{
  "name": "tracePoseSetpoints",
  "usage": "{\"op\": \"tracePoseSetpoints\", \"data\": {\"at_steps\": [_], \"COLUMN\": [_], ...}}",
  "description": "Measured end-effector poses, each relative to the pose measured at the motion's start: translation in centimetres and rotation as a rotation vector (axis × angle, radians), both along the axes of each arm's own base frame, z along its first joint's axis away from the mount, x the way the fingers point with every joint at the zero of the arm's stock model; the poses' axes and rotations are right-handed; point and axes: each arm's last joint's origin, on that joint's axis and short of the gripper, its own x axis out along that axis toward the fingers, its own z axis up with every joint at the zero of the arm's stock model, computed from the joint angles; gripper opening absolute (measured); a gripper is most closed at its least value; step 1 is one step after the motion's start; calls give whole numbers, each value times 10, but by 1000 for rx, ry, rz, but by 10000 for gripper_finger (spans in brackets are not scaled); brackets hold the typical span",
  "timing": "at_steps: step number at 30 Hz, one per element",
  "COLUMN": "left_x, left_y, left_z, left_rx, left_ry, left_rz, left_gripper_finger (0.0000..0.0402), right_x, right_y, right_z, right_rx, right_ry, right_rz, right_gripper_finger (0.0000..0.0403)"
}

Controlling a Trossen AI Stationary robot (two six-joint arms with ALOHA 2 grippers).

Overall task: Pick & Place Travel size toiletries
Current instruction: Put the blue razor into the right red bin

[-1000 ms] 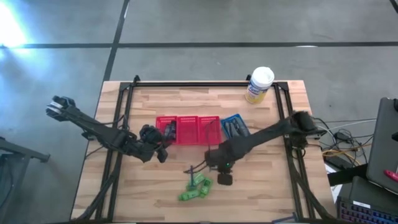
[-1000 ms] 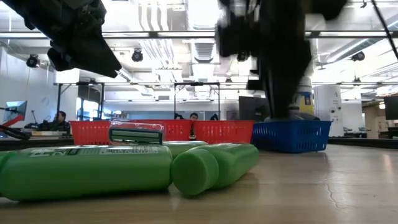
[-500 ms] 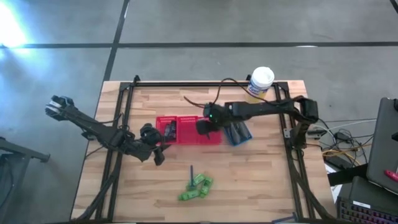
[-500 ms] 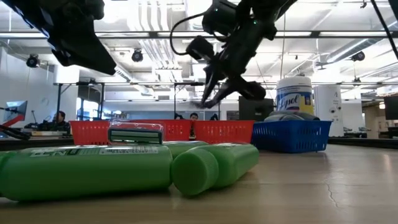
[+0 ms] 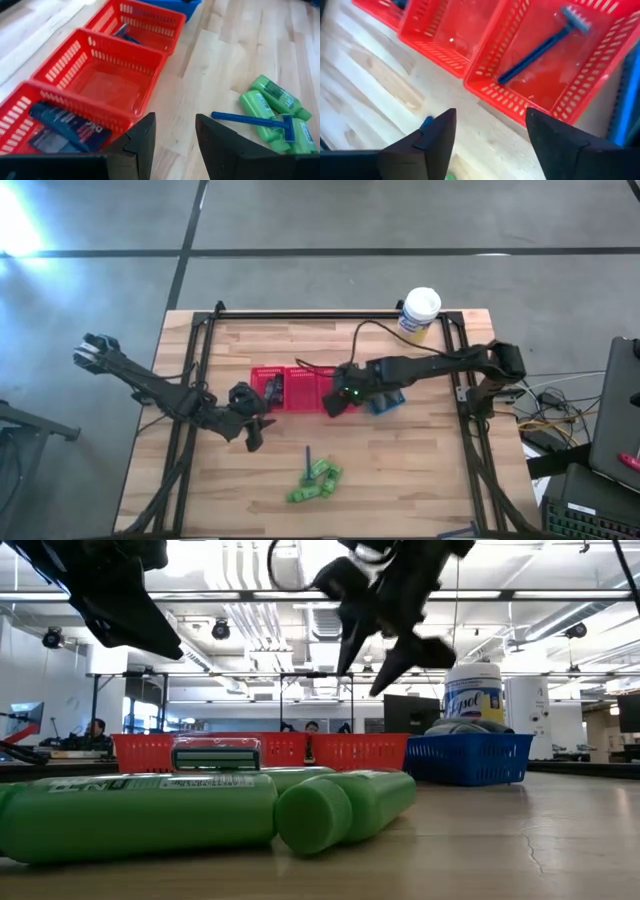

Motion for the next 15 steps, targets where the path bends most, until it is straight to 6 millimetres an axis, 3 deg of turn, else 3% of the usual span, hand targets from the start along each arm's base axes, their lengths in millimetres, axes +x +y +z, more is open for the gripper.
{"op": "tracePoseSetpoints", "data": {"at_steps": [4,7,15], "left_x": [5,13,50], "left_y": [-3,-8,-35], "left_z": [-2,-5,-33], "left_rx": [12,37,393], "left_ry": [-2,-6,17], "left_rz": [-36,-124,-747], "left_gripper_finger": [145,145,145], "right_x": [-7,-12,-32], "right_y": [14,36,90], "right_z": [14,20,17], "right_rx": [-43,-59,-49], "right_ry": [-33,-43,48], "right_rz": [39,139,313], "right_gripper_finger": [252,260,254]}}
